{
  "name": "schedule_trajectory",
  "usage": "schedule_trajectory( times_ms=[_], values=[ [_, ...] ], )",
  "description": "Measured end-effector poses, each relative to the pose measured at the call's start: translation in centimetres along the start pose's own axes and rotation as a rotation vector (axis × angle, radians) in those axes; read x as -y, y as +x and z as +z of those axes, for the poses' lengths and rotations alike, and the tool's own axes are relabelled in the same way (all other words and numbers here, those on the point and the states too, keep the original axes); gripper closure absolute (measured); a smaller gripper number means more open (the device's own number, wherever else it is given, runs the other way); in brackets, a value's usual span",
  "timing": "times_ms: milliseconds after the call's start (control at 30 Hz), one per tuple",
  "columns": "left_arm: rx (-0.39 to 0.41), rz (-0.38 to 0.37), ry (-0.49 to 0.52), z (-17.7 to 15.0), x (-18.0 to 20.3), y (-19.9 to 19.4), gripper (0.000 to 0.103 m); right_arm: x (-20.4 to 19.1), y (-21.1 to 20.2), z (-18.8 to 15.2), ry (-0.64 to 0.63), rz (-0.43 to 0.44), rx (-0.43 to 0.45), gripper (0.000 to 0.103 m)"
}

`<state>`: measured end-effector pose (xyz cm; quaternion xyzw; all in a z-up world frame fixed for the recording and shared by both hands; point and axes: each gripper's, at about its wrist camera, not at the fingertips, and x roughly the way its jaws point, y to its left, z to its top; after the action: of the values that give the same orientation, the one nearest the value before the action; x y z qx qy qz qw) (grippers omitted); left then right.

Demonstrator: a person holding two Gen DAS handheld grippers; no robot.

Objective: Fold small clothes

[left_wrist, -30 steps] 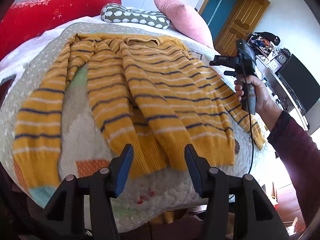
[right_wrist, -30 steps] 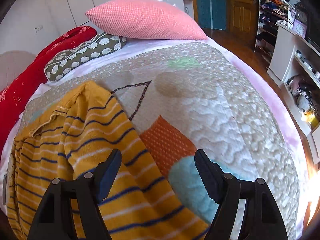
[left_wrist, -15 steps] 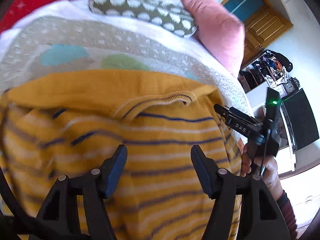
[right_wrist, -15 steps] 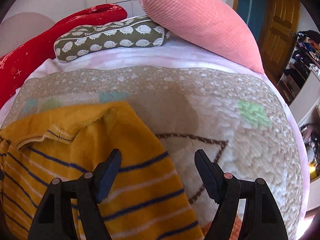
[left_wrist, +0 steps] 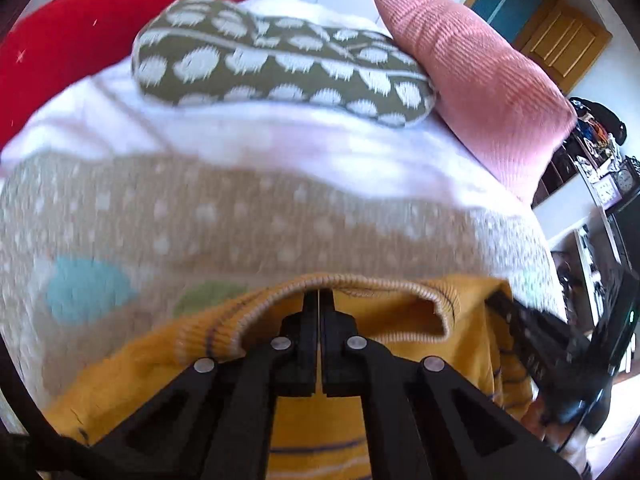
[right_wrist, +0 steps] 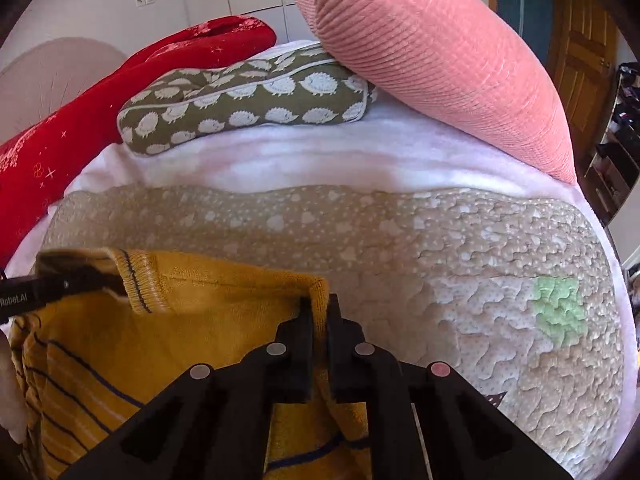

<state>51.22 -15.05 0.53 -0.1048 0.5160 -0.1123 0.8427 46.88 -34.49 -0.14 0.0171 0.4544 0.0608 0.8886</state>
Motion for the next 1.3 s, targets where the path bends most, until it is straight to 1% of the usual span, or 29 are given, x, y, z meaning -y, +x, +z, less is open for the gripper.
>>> schedule_trajectory(
  times_ms=[67,100,200,233,267,300,333,367,400,433,467,533,600,633,667,733,800,833,867,900,933,967,1000,1033,1100,1200,1233,1267,1300],
  values=[
    [0.015,0.078,0.005,1.4,0.7,1.0,0.103,0.7,0.5,0.4,0.028,-0.031,-0.004,0.099],
    [0.017,0.095,-0.006,1.7,0.9,1.4,0.103,1.0,1.0,0.6,0.042,-0.045,-0.013,0.099],
    [0.035,0.041,-0.033,1.0,0.4,0.3,0.102,1.7,2.6,0.8,0.089,-0.059,-0.049,0.098],
    [0.040,0.022,-0.042,0.3,0.1,-0.7,0.102,2.1,3.2,0.8,0.107,-0.052,-0.077,0.091],
    [0.048,0.008,-0.050,-0.5,-0.4,-1.8,0.098,2.6,3.5,0.8,0.123,-0.046,-0.094,0.086],
    [0.054,-0.002,-0.055,-1.3,-0.7,-2.9,0.094,3.2,3.2,0.8,0.143,-0.039,-0.090,0.074],
    [0.054,-0.015,-0.053,-2.5,-1.1,-4.3,0.085,3.8,2.3,0.7,0.164,-0.031,-0.072,0.058],
    [0.053,-0.023,-0.055,-3.7,-1.6,-5.7,0.074,4.5,0.9,0.4,0.179,-0.034,-0.039,0.052],
    [0.059,-0.038,-0.061,-5.4,-2.2,-7.5,0.069,5.2,-0.8,-0.1,0.184,-0.068,-0.004,0.046],
    [0.064,-0.052,-0.056,-7.2,-2.7,-9.2,0.063,5.9,-2.5,-0.8,0.176,-0.092,0.019,0.046],
    [0.066,-0.057,-0.047,-8.8,-3.0,-10.4,0.060,6.7,-4.1,-1.8,0.162,-0.096,0.025,0.046],
    [0.077,-0.043,-0.036,-13.7,-3.9,-13.5,0.057,8.2,-6.9,-4.5,0.148,-0.070,-0.007,0.045],
    [0.092,-0.053,-0.040,-17.9,-4.3,-15.9,0.054,9.2,-9.3,-8.0,0.148,-0.027,-0.032,0.043],
    [0.112,-0.042,-0.034,-20.6,-4.4,-17.2,0.051,9.4,-10.0,-9.7,0.137,-0.013,-0.047,0.040],
    [0.119,-0.028,-0.026,-22.4,-4.3,-17.8,0.048,9.2,-10.4,-11.0,0.117,-0.013,-0.061,0.038],
    [0.122,-0.013,-0.037,-26.4,-4.3,-18.9,0.048,8.4,-10.3,-12.6,0.079,-0.047,-0.052,0.029],
    [0.114,-0.030,-0.087,-29.4,-4.5,-19.3,0.048,7.4,-9.3,-13.0,0.060,-0.081,-0.018,0.021],
    [0.099,-0.033,-0.122,-30.6,-4.7,-19.1,0.048,6.8,-8.5,-12.8,0.048,-0.099,-0.001,0.019],
    [0.084,-0.034,-0.155,-31.4,-4.9,-18.9,0.048,6.3,-7.5,-12.5,0.046,-0.115,-0.004,0.020],
    [0.069,-0.041,-0.186,-32.1,-5.2,-18.6,0.048,6.0,-6.5,-12.3,0.060,-0.108,-0.034,0.054],
    [0.059,-0.047,-0.210,-32.8,-5.4,-18.6,0.048,6.0,-5.6,-12.2,0.101,-0.080,-0.068,0.096],
    [0.056,-0.045,-0.218,-33.2,-5.5,-18.7,0.048,6.4,-5.6,-12.1,0.173,-0.042,-0.074,0.097],
    [0.058,-0.032,-0.215,-33.7,-5.6,-18.9,0.048,7.0,-6.2,-12.1,0.227,-0.035,-0.056,0.098],
    [0.064,-0.009,-0.204,-33.8,-5.6,-19.1,0.048,7.7,-6.7,-12.1,0.251,-0.070,-0.042,0.098],
    [0.076,0.019,-0.185,-33.6,-5.6,-19.5,0.048,9.6,-7.7,-12.0,0.274,-0.212,-0.033,0.099],
    [0.074,0.022,-0.150,-32.5,-5.9,-19.6,0.048,13.0,-9.1,-12.3,0.326,-0.354,-0.035,0.098],
    [0.067,0.035,-0.115,-31.4,-5.7,-19.6,0.047,13.5,-9.4,-12.3,0.323,-0.386,-0.043,0.094],
    [0.059,0.047,-0.080,-30.4,-5.6,-19.3,0.040,13.7,-9.8,-12.4,0.320,-0.391,-0.046,0.090],
    [0.049,0.070,-0.025,-29.0,-5.5,-18.8,0.037,13.8,-10.5,-12.6,0.324,-0.368,-0.036,0.079]
  ],
)
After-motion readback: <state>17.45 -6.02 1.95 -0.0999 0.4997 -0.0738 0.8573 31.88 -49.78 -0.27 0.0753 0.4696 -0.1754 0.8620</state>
